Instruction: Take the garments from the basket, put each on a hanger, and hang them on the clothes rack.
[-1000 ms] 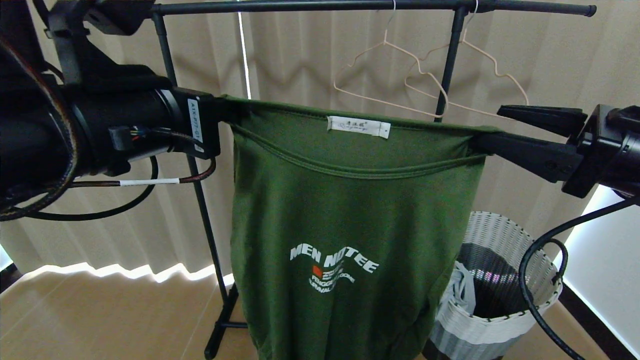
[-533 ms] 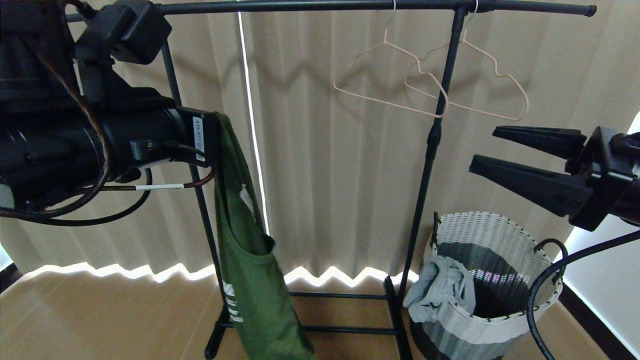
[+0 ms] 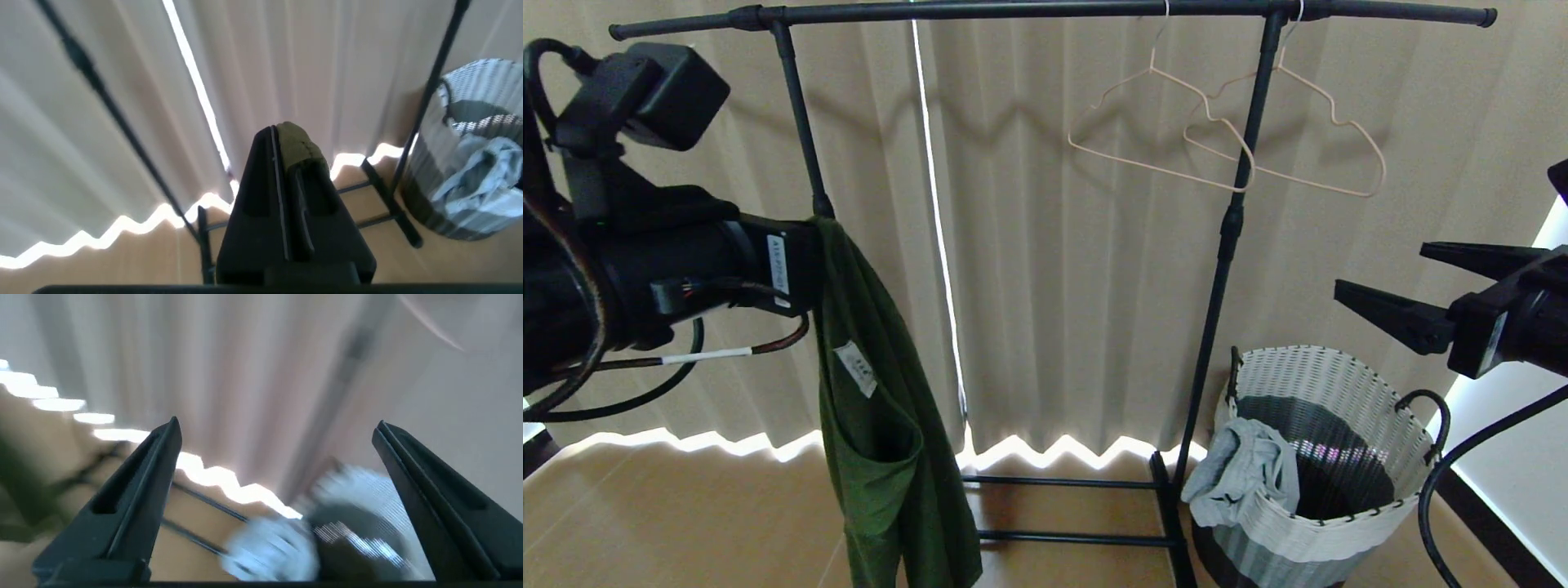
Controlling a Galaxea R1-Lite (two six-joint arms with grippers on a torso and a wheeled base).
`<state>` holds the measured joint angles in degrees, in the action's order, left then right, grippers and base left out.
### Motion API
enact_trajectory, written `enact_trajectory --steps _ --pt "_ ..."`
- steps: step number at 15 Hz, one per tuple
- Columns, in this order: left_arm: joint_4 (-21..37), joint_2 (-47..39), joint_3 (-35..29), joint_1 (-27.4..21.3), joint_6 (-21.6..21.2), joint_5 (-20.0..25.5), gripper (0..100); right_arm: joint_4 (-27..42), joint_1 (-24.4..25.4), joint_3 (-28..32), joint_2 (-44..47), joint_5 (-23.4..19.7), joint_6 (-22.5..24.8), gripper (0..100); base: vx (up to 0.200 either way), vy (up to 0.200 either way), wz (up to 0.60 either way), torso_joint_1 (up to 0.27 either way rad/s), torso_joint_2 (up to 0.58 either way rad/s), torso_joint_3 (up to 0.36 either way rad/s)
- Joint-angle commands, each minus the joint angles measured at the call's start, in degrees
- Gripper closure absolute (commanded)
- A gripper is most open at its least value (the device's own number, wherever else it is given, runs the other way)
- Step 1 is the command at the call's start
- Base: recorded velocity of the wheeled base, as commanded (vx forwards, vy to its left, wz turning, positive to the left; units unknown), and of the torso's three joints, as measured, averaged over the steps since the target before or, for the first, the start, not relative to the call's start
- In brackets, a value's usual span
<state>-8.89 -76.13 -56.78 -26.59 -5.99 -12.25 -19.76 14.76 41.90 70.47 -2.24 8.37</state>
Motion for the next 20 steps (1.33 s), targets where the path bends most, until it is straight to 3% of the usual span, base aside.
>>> enact_trajectory --steps 1,3,6,9,12,20 --pt "-0.2 4.9 3.4 2.0 -0.2 0.2 100 0.1 -0.7 -1.6 -0.4 2.9 0.6 0 0.000 0.000 0.00 0.000 0.00 0.000" --pt "-0.2 7.2 5.3 5.1 -0.2 0.4 100 0.0 -2.9 -2.8 -0.9 5.9 3.1 0 0.000 0.000 0.00 0.000 0.00 0.000" --pt "-0.5 8.8 8.4 8.0 0.0 1.0 100 -0.1 -6.1 -3.8 -1.0 5.9 5.3 0 0.000 0.000 0.00 0.000 0.00 0.000" --pt "-0.5 11.0 9.9 8.0 -0.1 5.2 100 -2.7 -7.5 -4.2 -0.9 6.1 5.4 0 0.000 0.000 0.00 0.000 0.00 0.000" --pt "-0.6 11.1 10.6 8.0 0.0 5.2 100 -3.4 -8.2 -5.4 -1.7 6.0 8.7 0 0.000 0.000 0.00 0.000 0.00 0.000" --pt "-0.7 13.3 13.9 7.9 -0.2 6.5 100 -7.0 -8.3 -8.0 -2.8 5.8 9.2 0 0.000 0.000 0.00 0.000 0.00 0.000"
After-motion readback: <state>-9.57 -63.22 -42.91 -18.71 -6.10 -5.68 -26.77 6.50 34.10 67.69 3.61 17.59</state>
